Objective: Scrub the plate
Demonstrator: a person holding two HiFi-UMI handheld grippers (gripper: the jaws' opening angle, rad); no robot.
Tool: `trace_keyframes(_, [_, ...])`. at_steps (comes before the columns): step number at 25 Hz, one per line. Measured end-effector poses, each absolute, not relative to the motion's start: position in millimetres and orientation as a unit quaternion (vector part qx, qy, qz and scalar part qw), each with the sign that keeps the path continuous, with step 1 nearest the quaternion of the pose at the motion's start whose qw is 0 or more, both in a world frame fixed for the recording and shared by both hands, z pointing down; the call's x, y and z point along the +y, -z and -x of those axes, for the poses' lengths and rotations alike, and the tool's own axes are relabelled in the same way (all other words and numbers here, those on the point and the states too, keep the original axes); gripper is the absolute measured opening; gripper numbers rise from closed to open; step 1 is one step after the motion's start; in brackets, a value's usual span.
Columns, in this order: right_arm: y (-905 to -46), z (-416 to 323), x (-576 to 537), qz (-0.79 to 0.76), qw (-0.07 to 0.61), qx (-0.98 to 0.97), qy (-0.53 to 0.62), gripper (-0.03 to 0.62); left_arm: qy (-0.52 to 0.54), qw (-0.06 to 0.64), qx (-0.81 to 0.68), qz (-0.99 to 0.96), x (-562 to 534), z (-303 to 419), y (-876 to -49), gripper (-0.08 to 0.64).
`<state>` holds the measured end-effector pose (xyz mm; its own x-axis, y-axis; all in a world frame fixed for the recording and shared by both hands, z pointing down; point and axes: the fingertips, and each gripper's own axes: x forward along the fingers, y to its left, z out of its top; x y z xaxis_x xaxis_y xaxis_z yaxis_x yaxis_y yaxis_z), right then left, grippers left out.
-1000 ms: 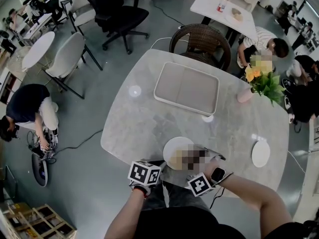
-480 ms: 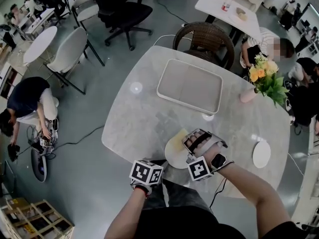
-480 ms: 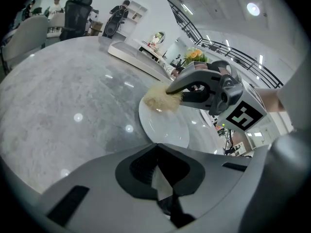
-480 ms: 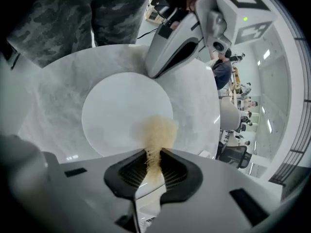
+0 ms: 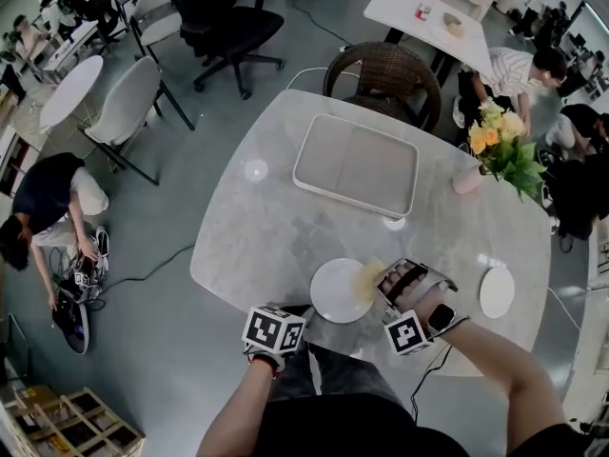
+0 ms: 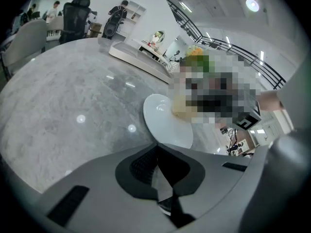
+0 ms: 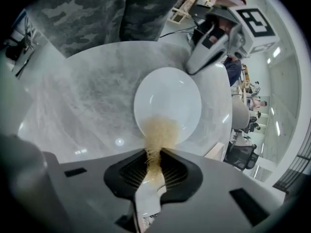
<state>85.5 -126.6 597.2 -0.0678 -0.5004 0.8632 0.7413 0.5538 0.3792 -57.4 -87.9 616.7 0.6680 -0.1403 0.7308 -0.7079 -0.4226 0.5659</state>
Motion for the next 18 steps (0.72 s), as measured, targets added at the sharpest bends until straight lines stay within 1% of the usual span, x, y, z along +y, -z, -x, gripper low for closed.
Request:
trace_keyframes(7, [-594.2, -84.0, -83.6, 0.164, 0.657, -0.568, 0.468, 0.061, -0.333, 0.442, -0.259, -0.792, -85.2, 55.5, -617.4, 0.014])
trace_keyframes(12, [-596.3, -56.7, -63.7, 0.189, 0.624, -0.58, 0.488, 0.061, -0.337, 0.437, -0.257, -0.793, -85.6, 52.8, -618.0, 0.014])
trace_keyframes(18, [-599.8, -23.7, -76.8, 0.192, 0.602, -0.579, 0.515, 0.061, -0.332, 0.442, -0.264, -0.791, -87.0, 51.1, -618.3, 0.014])
